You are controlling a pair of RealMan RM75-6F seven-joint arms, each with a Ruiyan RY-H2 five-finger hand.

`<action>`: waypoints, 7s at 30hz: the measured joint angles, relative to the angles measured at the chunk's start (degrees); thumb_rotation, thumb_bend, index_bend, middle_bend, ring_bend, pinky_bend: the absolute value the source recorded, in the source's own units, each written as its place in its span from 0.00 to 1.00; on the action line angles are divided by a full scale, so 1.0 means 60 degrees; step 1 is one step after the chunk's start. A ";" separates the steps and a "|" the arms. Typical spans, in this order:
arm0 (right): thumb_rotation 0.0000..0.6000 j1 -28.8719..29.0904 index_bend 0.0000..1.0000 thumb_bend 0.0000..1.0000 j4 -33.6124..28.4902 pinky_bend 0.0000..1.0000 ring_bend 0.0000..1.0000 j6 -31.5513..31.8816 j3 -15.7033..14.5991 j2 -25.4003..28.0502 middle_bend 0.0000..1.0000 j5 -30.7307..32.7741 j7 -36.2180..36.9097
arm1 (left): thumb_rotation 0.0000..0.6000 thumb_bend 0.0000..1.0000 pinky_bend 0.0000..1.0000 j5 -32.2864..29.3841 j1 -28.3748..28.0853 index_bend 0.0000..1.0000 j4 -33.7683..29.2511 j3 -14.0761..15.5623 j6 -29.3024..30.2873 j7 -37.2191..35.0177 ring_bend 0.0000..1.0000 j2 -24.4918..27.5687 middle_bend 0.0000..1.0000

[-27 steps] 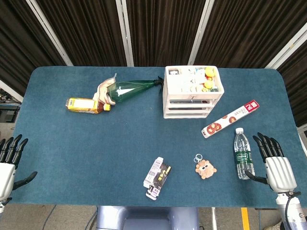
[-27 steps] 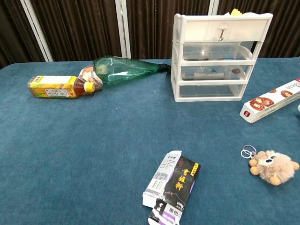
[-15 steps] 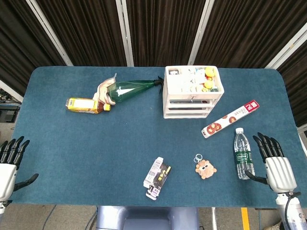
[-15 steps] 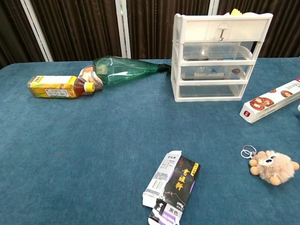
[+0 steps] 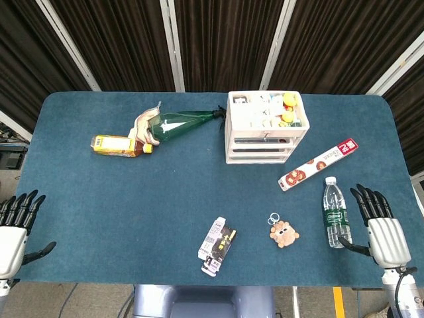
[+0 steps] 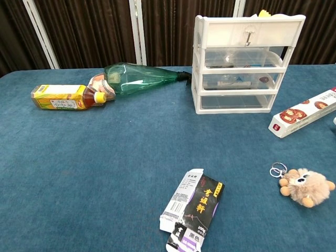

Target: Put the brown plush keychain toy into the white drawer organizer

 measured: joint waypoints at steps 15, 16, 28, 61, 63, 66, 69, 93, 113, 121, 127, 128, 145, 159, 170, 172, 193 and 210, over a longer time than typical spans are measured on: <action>1.00 0.0924 0.34 0.00 -0.1642 0.86 1.00 -0.1462 0.0499 0.0195 1.00 0.0909 -0.1939 | 1.00 0.04 0.00 0.0005 0.0061 0.00 -0.0039 -0.0153 -0.0196 -0.0182 0.00 0.0060 0.00; 1.00 0.0996 0.34 0.00 -0.1770 0.86 1.00 -0.1610 0.0509 0.0189 1.00 0.1040 -0.2215 | 1.00 0.04 0.00 0.0004 0.0063 0.00 -0.0046 -0.0158 -0.0222 -0.0213 0.00 0.0073 0.00; 1.00 0.1786 0.37 0.00 -0.2559 0.87 1.00 -0.2675 0.0486 -0.1212 1.00 0.3106 -0.5351 | 1.00 0.04 0.00 0.0132 0.0027 0.00 -0.0072 -0.0174 -0.0460 -0.0454 0.00 0.0201 0.00; 1.00 0.3335 0.41 0.15 -0.0638 0.89 1.00 -0.2581 0.1109 -0.4973 1.00 0.6203 -0.8052 | 1.00 0.04 0.00 -0.0113 -0.0139 0.00 -0.0326 -0.0345 -0.1101 -0.1089 0.00 0.0401 0.00; 1.00 0.3388 0.41 0.15 -0.0459 0.89 1.00 -0.2604 0.1143 -0.5038 1.00 0.6346 -0.8039 | 1.00 0.04 0.00 -0.0102 -0.0139 0.00 -0.0334 -0.0342 -0.1111 -0.1087 0.00 0.0403 0.00; 1.00 0.3452 0.42 0.15 -0.0250 0.89 1.00 -0.2642 0.1199 -0.5104 1.00 0.6544 -0.7987 | 1.00 0.04 0.00 -0.0102 -0.0142 0.00 -0.0331 -0.0342 -0.1134 -0.1085 0.00 0.0400 0.00; 1.00 0.3516 0.43 0.15 -0.0142 0.89 1.00 -0.2667 0.1234 -0.5149 1.00 0.6718 -0.7957 | 1.00 0.04 0.00 -0.0126 -0.0148 0.00 -0.0335 -0.0354 -0.1166 -0.1096 0.00 0.0400 0.00; 1.00 0.3896 0.48 0.21 0.0577 0.89 1.00 -0.2735 0.1207 -0.5395 1.00 0.7606 -0.8036 | 1.00 0.05 0.00 -0.0209 -0.0173 0.01 -0.0366 -0.0414 -0.1290 -0.1271 0.00 0.0422 0.00; 1.00 0.3979 0.52 0.26 0.0571 0.89 1.00 -0.2728 0.0995 -0.5340 1.00 0.7747 -0.7907 | 1.00 0.05 0.00 -0.0246 -0.0207 0.01 -0.0394 -0.0457 -0.1360 -0.1326 0.00 0.0440 0.00; 1.00 0.4012 0.53 0.26 0.0387 0.89 1.00 -0.2629 0.0981 -0.5254 1.00 0.7715 -0.7905 | 1.00 0.05 0.00 -0.0263 -0.0208 0.01 -0.0409 -0.0455 -0.1387 -0.1326 0.00 0.0450 0.00; 1.00 0.4038 0.62 0.28 0.0306 0.89 1.00 -0.2570 0.0989 -0.5209 1.00 0.7745 -0.7917 | 1.00 0.05 0.00 -0.0267 -0.0210 0.01 -0.0418 -0.0449 -0.1405 -0.1338 0.00 0.0458 0.00; 1.00 0.4039 0.62 0.28 0.0296 0.89 1.00 -0.2557 0.0994 -0.5204 1.00 0.7731 -0.7892 | 1.00 0.05 0.00 -0.0267 -0.0211 0.01 -0.0421 -0.0449 -0.1409 -0.1341 0.00 0.0461 0.00; 1.00 0.4125 0.34 0.26 0.0025 0.89 1.00 -0.2693 0.0906 -0.4965 1.00 0.8085 -0.8074 | 1.00 0.05 0.00 -0.0237 -0.0216 0.01 -0.0452 -0.0427 -0.1437 -0.1384 0.00 0.0495 0.00; 1.00 0.4374 0.44 0.26 -0.0106 0.89 1.00 -0.2537 0.0991 -0.4871 1.00 0.8955 -0.8652 | 1.00 0.05 0.00 -0.0282 -0.0220 0.01 -0.0503 -0.0412 -0.1502 -0.1440 0.00 0.0545 0.00; 1.00 0.4311 0.58 0.26 0.0198 0.89 1.00 -0.2432 0.0937 -0.4924 1.00 0.8885 -0.8325 | 1.00 0.05 0.00 -0.0278 -0.0227 0.01 -0.0557 -0.0389 -0.1546 -0.1427 0.00 0.0570 0.00; 1.00 0.4292 0.59 0.26 0.0199 0.89 1.00 -0.2406 0.0928 -0.4922 1.00 0.8827 -0.8259 | 1.00 0.05 0.00 -0.0269 -0.0224 0.01 -0.0557 -0.0389 -0.1535 -0.1434 0.00 0.0570 0.00; 1.00 0.4121 0.60 0.26 -0.1482 0.89 1.00 -0.1502 0.1365 -0.4155 1.00 0.6437 -0.6872 | 1.00 0.06 0.00 -0.0131 -0.0190 0.01 -0.0509 -0.0392 -0.1376 -0.1576 0.00 0.0533 0.00; 1.00 0.4877 0.61 0.26 -0.0629 0.89 1.00 -0.1015 0.3157 -0.4639 1.00 0.5503 -0.6019 | 1.00 0.06 0.00 -0.0367 -0.0255 0.01 -0.0647 -0.0428 -0.1608 -0.1700 0.00 0.0609 0.00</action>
